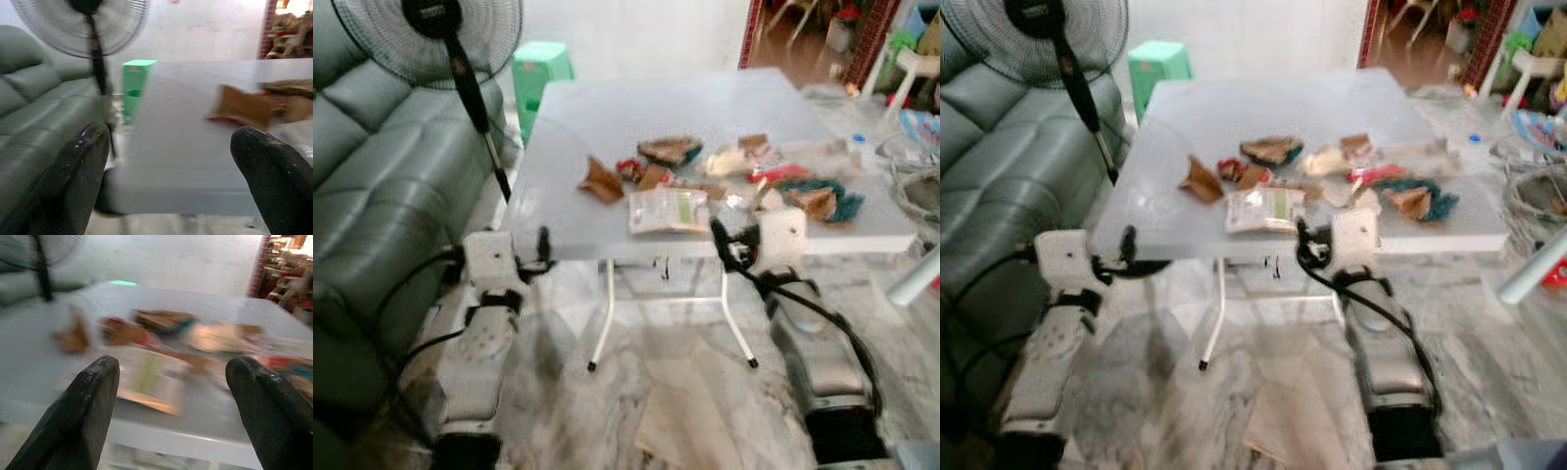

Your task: Picking trash to rubbish bin

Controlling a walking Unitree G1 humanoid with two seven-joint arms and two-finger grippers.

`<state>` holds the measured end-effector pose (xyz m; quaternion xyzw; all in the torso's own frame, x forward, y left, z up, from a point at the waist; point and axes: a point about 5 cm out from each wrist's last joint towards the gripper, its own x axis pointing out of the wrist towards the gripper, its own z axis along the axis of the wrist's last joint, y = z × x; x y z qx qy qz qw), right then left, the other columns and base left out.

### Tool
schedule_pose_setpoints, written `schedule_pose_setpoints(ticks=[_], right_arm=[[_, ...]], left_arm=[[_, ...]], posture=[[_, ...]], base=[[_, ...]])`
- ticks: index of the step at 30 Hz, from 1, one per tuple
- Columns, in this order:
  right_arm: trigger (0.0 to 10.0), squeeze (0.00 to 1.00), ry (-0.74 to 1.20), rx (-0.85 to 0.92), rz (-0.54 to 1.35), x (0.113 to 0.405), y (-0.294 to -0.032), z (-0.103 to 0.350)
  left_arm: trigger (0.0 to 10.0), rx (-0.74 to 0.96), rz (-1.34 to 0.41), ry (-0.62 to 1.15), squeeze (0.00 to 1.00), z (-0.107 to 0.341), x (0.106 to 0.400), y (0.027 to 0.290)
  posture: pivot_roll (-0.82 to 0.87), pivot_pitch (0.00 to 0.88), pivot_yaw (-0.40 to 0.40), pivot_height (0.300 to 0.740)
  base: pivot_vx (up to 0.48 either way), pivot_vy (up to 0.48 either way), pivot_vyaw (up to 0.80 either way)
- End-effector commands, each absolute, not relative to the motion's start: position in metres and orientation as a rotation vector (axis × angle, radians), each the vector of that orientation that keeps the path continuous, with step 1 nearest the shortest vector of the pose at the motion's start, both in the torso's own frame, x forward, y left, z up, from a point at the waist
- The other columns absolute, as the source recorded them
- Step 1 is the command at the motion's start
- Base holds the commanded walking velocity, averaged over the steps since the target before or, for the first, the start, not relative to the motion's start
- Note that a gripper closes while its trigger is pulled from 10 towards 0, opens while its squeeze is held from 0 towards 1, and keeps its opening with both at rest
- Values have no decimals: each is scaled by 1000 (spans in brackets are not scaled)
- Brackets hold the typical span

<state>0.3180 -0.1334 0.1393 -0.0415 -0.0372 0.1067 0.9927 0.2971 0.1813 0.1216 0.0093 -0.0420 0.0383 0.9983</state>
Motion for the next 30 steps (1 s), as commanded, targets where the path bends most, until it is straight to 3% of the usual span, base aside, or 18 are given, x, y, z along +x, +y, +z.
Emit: schedule_pose_setpoints(ticks=[1, 10, 22, 26, 30], right_arm=[[10000, 0, -89, -103, 187, 320, -142, 144], [10000, 0, -109, -129, 169, 320, -143, 146], [10000, 0, -74, -308, 132, 304, -212, 145], [10000, 0, -38, -306, 196, 295, -213, 143], [10000, 0, -42, -319, 260, 297, -197, 143]], left_arm=[[10000, 9, 35, -117, 0, 128, 299, 173], [10000, -8, 14, -108, 0, 128, 300, 168], [10000, 35, -43, -34, 0, 113, 292, 171], [10000, 56, -70, -19, 0, 110, 288, 175], [10000, 71, -100, -8, 0, 109, 289, 175]], posture=[[-50, 1, 35, 740], [-51, 9, 35, 740], [-59, 18, 50, 740], [-65, 19, 71, 740], [-70, 17, 95, 740]], base=[[0, 0, 0], [0, 0, 0], [0, 0, 0], [0, 0, 0], [0, 0, 0]])
